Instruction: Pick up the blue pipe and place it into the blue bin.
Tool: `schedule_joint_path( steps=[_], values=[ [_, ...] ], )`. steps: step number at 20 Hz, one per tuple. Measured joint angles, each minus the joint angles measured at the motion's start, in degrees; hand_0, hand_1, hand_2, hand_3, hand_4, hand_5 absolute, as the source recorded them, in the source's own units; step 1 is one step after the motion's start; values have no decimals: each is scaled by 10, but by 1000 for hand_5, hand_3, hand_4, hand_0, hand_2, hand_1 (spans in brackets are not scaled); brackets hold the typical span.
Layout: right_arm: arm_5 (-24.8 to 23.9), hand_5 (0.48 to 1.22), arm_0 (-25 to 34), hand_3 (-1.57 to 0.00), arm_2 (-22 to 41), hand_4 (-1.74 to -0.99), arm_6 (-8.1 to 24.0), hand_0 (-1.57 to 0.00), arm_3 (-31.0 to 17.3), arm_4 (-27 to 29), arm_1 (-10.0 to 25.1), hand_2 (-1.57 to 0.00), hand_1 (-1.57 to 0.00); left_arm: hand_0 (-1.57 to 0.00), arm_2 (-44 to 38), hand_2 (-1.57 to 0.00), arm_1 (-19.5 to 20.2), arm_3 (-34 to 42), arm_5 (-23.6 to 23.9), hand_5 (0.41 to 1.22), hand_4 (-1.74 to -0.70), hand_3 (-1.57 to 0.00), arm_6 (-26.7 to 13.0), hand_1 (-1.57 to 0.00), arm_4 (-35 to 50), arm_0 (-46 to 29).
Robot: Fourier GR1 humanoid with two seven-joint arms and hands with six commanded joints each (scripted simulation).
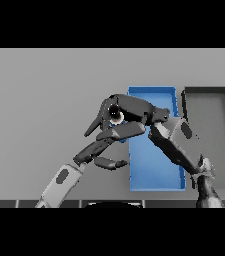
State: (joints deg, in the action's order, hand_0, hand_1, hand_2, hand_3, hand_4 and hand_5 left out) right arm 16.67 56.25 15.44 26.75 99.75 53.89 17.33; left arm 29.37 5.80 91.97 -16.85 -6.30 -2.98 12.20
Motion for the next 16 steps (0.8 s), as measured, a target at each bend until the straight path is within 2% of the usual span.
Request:
schedule_joint_path(
  steps=[2, 4, 6, 7, 8, 12, 16],
  values=[
    [-38, 1221, 36, -1571, -26, -1496, -13, -1571, -25, -7, 19, -1571, -1571, 0, 3, 0, 5, 16, -2, 486, -912, 0, 9, 0, 1, -7],
    [-79, 1221, 69, -1571, -47, -1497, -15, -1571, -71, -30, 38, -1571, -1571, 0, 2, 0, 5, 11, 1, 487, -899, 0, -4, 0, -5, -1],
    [-75, 1221, 79, -1571, -64, -1498, -20, -1571, -128, -55, 64, -1571, -1571, 0, 2, 1, 8, 16, 0, 485, -890, 1, -4, 0, -3, -3],
    [-68, 1221, 73, -1571, -69, -1498, -19, -1571, -151, -62, 74, -1571, -1571, 1, -1, 1, 7, 13, 1, 484, -889, 1, -11, 1, -2, 1],
    [-74, 1221, 71, -1571, -76, -1498, -20, -1571, -174, -69, 79, -1571, -1571, 1, -4, 1, 12, 16, -2, 483, -887, 1, -2, 1, 1, -4],
    [-70, 1221, 10, -1571, -85, -1499, -20, -1571, -246, -100, 102, -1571, -1571, 1, -2, 1, 11, 20, -1, 482, -878, 1, -8, 1, -1, -1],
    [-90, 1221, -59, -1571, -75, -1499, -8, -1571, -274, -131, 109, -1571, -1571, 1, -6, 1, 16, 14, -3, 483, -870, 1, -1, 1, -1, 0]
  ],
)
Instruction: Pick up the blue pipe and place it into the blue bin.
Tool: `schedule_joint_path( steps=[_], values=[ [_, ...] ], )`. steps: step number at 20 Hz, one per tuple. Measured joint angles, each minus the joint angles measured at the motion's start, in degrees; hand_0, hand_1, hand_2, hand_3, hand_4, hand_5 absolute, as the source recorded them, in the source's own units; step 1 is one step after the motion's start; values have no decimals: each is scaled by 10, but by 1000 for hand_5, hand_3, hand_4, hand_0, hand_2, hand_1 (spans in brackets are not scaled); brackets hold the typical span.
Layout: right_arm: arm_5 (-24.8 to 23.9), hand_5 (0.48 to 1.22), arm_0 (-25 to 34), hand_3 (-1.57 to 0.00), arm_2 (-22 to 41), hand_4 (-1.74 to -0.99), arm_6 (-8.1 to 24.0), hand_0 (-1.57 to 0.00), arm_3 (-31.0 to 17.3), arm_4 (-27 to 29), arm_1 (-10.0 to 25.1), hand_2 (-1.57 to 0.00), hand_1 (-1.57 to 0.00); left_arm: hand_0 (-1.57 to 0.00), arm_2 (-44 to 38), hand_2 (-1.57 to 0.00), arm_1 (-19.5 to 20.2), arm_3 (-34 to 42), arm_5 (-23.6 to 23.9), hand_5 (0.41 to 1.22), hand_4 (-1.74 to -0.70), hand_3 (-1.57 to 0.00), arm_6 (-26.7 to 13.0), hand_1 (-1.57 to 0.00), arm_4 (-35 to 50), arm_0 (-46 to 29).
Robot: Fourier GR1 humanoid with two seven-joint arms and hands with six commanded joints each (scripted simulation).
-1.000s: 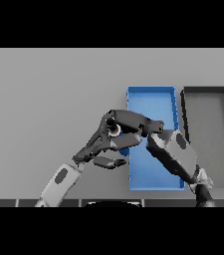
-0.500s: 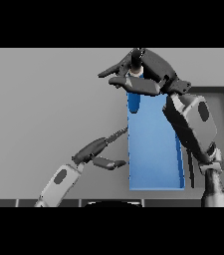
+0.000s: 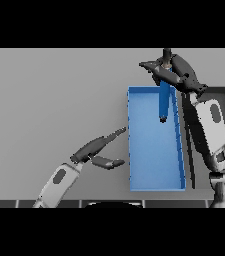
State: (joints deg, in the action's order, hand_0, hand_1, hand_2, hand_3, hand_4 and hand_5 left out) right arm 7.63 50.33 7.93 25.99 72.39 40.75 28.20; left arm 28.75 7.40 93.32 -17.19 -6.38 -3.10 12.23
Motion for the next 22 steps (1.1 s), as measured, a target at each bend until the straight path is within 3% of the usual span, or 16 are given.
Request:
schedule_joint_path(
  steps=[5, 8, 10, 11, 12, 14, 15, 16, 17, 19, 22],
  values=[
    [-65, 1221, -87, -1571, 25, -1499, 56, -1571, 14, -26, 5, -1571, -1571, 1, 0, 1, -5, 5, 2, 479, -877, 1, -7, 1, 3, 0],
    [-77, 1221, -134, -820, 44, -1617, 90, -1571, 24, -41, 25, -1571, -1571, 1, 6, 1, -2, 1, 3, 476, -881, 1, -1, 1, -5, -10],
    [-76, 1221, -144, -617, 85, -1662, 89, -1571, 10, -28, 54, -1571, -1571, 1, 6, 1, 1, 5, 3, 481, -885, 1, 6, 1, -5, -12],
    [-86, 1199, -142, -808, 112, -1617, 89, -1571, -2, -16, 72, -1571, -1571, 1, 4, 1, 0, 1, 4, 483, -886, 1, 2, 1, -6, -9],
    [-102, 1188, -134, -960, 141, -1573, 89, -1571, -19, -2, 80, -1454, -1514, 1, 4, 1, -1, 5, 3, 486, -885, 1, 0, 1, -4, -6],
    [-131, 1146, -133, -614, 204, -1451, 89, -1005, -45, 54, 107, -930, -968, 1, 9, 1, -8, 11, 5, 493, -882, 1, -15, 1, -4, -4],
    [-148, 1114, -120, -491, 239, -1385, 89, -804, -59, 101, 119, -744, -775, 1, 9, 1, -4, 11, 4, 495, -880, 1, -8, 1, -5, -7],
    [-167, 1135, -111, -393, 276, -1334, 90, -643, -62, 141, 130, -595, -619, 1, 6, 1, -1, 9, 3, 497, -880, 1, -6, 1, -4, -7],
    [-166, 1152, -97, -314, 300, -1296, 89, -514, -66, 173, 142, -476, -495, 1, 7, 1, -5, 8, 3, 497, -881, 1, -4, 1, -4, -5],
    [-134, 1056, -82, -201, 344, -1230, 90, -329, -62, 193, 165, -304, -317, 1, 2, 1, -4, 2, 3, 495, -881, 1, -2, 1, -2, 2],
    [-110, 945, -66, -102, 382, -1160, 88, -168, -42, 149, 183, -155, -162, 1, 3, 1, -7, -6, 7, 490, -878, 1, -9, 1, -9, 4]
  ],
)
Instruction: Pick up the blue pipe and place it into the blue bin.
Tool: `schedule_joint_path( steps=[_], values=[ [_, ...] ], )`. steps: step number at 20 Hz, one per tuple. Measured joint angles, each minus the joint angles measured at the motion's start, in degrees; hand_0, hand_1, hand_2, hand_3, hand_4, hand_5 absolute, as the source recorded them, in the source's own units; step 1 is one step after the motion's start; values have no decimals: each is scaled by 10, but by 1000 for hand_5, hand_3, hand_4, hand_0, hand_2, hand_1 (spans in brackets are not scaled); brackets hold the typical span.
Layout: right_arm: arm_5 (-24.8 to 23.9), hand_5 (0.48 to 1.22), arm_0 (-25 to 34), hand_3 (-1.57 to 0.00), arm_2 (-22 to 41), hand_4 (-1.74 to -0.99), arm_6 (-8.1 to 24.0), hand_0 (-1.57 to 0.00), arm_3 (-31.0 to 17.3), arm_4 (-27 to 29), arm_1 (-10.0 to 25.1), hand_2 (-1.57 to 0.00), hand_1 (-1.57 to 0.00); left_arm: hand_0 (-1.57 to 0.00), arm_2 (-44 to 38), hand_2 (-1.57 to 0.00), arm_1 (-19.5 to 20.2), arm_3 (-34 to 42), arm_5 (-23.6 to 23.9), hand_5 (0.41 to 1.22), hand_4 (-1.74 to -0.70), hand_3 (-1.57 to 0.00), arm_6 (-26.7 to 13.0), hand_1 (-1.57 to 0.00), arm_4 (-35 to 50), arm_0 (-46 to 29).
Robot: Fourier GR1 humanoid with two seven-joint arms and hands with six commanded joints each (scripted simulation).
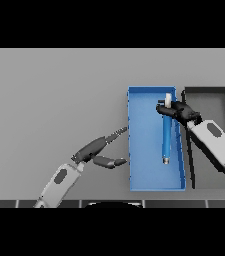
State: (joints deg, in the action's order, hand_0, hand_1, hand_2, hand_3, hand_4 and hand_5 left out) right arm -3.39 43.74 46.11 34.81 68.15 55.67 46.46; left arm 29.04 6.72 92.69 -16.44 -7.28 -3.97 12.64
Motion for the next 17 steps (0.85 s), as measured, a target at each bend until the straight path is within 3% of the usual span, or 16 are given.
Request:
schedule_joint_path(
  steps=[4, 6, 7, 11, 13, 17],
  values=[
    [11, 829, 7, -41, 23, -1131, -14, -68, -9, -38, -5, -63, -66, 1, 2, 1, 2, -2, -2, 480, -878, 1, 16, 1, -1, -8],
    [13, 792, 13, -26, 25, -1144, -13, -377, -13, -45, -3, -82, -184, 1, 4, 1, -1, 1, -2, 476, -881, 1, 12, 1, 0, -7],
    [14, 778, 13, -21, 25, -1152, -17, -301, -20, -47, -7, -65, -147, 1, 2, 1, 4, 3, -3, 474, -881, 1, 17, 1, 2, -12],
    [26, 809, 5, -8, 24, -1154, -29, -123, -17, -38, -11, -26, -60, 1, 6, 1, 4, 9, 0, 476, -885, 1, 13, 1, -3, -16],
    [26, 804, 1, -5, 17, -1152, -36, -212, -20, -32, -9, -24, -100, 1, 2, 1, 8, 12, -3, 478, -885, 1, 7, 1, 3, -14],
    [23, 798, 8, -5, 20, -1152, -33, -212, -20, -39, -11, -24, -100, 1, -6, 1, 14, 37, -9, 480, -885, 1, -17, 1, 24, -7]
  ],
)
